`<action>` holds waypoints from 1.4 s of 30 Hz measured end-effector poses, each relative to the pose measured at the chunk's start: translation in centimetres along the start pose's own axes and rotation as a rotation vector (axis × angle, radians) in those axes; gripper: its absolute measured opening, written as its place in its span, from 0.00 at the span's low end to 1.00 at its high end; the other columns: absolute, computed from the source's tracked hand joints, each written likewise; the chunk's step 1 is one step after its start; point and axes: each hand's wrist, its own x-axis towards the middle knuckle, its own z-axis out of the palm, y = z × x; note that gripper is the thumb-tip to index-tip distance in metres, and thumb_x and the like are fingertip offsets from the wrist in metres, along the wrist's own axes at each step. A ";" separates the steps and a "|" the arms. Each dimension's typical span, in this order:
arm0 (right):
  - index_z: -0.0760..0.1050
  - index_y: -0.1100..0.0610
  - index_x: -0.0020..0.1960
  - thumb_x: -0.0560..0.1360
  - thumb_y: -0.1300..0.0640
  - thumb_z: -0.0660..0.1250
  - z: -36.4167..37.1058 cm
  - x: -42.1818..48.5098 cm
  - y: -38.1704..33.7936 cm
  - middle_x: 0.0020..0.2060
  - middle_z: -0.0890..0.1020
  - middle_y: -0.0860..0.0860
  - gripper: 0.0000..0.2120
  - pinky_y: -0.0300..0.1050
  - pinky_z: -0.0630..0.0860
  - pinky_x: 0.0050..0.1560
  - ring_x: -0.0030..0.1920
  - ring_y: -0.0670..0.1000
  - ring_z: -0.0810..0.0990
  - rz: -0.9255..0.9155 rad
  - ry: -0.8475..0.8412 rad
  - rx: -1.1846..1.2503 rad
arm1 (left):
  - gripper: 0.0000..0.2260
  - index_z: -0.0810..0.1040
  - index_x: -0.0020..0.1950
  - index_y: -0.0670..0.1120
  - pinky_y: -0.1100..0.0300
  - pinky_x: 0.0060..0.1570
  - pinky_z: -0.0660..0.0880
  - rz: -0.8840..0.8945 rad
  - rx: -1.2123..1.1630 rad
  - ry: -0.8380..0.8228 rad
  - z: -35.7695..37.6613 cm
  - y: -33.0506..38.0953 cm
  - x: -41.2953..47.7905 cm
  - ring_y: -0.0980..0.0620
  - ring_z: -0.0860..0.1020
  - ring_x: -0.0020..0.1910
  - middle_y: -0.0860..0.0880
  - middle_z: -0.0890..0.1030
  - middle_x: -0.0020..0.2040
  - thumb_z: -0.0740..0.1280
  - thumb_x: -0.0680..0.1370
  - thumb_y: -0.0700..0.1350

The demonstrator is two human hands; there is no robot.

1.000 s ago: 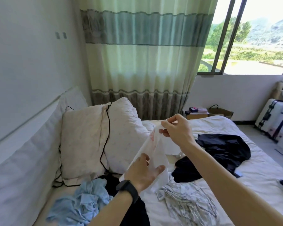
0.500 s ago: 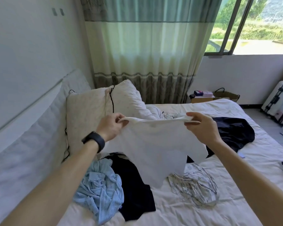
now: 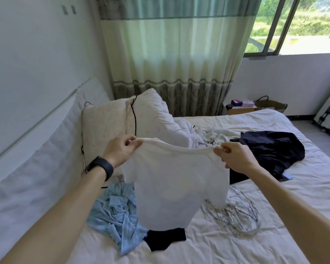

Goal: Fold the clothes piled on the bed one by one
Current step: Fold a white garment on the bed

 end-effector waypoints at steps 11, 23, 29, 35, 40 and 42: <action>0.72 0.51 0.35 0.74 0.37 0.71 1.1 0.2 -5.3 0.26 0.76 0.42 0.21 0.40 0.69 0.32 0.27 0.42 0.74 -0.226 0.151 0.279 | 0.19 0.75 0.66 0.54 0.62 0.51 0.77 0.018 -0.084 -0.606 3.4 7.4 -0.3 0.54 0.80 0.53 0.51 0.81 0.57 0.72 0.77 0.53; 0.80 0.50 0.50 0.70 0.43 0.74 -5.5 -3.2 -4.0 0.44 0.85 0.50 0.13 0.49 0.80 0.47 0.45 0.50 0.84 -0.255 0.066 0.735 | 0.09 0.81 0.54 0.49 0.49 0.61 0.76 0.414 -0.087 -0.503 7.1 17.8 4.4 0.52 0.79 0.56 0.52 0.83 0.54 0.73 0.77 0.51; 0.62 0.42 0.73 0.55 0.19 0.70 -2.2 -7.3 1.5 0.55 0.78 0.37 0.53 0.43 0.78 0.54 0.55 0.40 0.79 -0.016 0.152 0.264 | 0.16 0.70 0.41 0.42 0.44 0.45 0.78 0.342 -0.331 -0.338 8.2 19.6 4.7 0.41 0.78 0.39 0.41 0.77 0.38 0.70 0.78 0.52; 0.64 0.39 0.69 0.62 0.27 0.73 1.8 -7.7 2.0 0.56 0.78 0.36 0.41 0.50 0.80 0.54 0.55 0.42 0.80 0.021 0.063 0.173 | 0.06 0.76 0.47 0.49 0.40 0.49 0.81 0.354 -0.373 -0.347 6.5 19.6 4.7 0.42 0.83 0.42 0.45 0.84 0.40 0.70 0.79 0.49; 0.74 0.50 0.55 0.80 0.46 0.67 4.6 -6.5 1.7 0.46 0.81 0.45 0.09 0.53 0.79 0.46 0.47 0.53 0.81 0.008 0.204 0.063 | 0.02 0.79 0.49 0.50 0.50 0.42 0.81 0.378 -0.327 -0.285 3.2 17.2 4.5 0.47 0.83 0.39 0.47 0.83 0.37 0.70 0.79 0.47; 0.72 0.52 0.46 0.81 0.49 0.65 4.7 -5.6 1.3 0.37 0.79 0.47 0.08 0.52 0.76 0.39 0.40 0.57 0.79 0.044 0.291 0.101 | 0.02 0.79 0.48 0.49 0.45 0.46 0.81 0.338 -0.306 -0.279 1.5 15.5 4.5 0.43 0.83 0.42 0.43 0.84 0.40 0.71 0.79 0.46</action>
